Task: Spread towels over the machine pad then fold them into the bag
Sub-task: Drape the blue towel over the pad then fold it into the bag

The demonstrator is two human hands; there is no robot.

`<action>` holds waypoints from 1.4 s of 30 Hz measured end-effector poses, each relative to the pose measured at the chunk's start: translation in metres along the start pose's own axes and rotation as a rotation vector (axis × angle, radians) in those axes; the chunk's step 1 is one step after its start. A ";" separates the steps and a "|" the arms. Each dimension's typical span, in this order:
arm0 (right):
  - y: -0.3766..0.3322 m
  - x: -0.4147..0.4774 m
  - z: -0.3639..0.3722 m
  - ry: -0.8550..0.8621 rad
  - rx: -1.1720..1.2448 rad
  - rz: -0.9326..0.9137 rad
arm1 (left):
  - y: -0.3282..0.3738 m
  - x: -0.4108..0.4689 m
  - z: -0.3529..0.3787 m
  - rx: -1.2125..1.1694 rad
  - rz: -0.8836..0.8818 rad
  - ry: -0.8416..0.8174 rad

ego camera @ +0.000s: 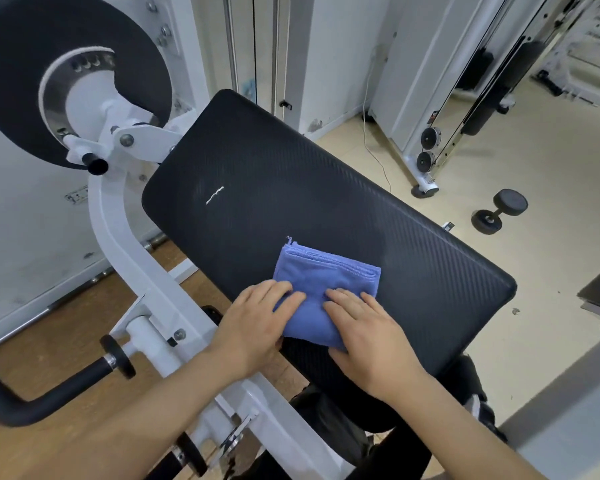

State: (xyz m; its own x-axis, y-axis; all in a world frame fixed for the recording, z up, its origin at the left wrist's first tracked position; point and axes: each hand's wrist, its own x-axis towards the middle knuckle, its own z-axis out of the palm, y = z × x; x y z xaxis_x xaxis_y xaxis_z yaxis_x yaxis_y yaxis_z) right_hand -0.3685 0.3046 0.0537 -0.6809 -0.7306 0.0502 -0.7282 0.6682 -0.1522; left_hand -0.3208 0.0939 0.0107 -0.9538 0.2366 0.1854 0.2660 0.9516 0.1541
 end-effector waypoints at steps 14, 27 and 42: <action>0.010 0.027 -0.023 0.409 0.732 0.621 | -0.004 0.058 -0.009 -0.851 -0.779 0.176; 0.004 0.040 -0.028 0.130 0.348 0.746 | -0.011 0.057 -0.017 -0.933 -0.756 0.096; -0.022 -0.010 -0.083 -0.391 0.759 0.442 | 0.008 -0.008 -0.057 -1.698 -0.370 -0.154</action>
State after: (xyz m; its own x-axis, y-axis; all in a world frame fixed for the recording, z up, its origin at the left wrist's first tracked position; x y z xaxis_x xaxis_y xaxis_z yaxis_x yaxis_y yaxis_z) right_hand -0.3517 0.3086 0.1389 -0.7080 -0.5213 -0.4764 -0.0745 0.7260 -0.6837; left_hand -0.3032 0.0886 0.0655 -0.9696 0.1836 -0.1617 -0.2074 -0.2662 0.9414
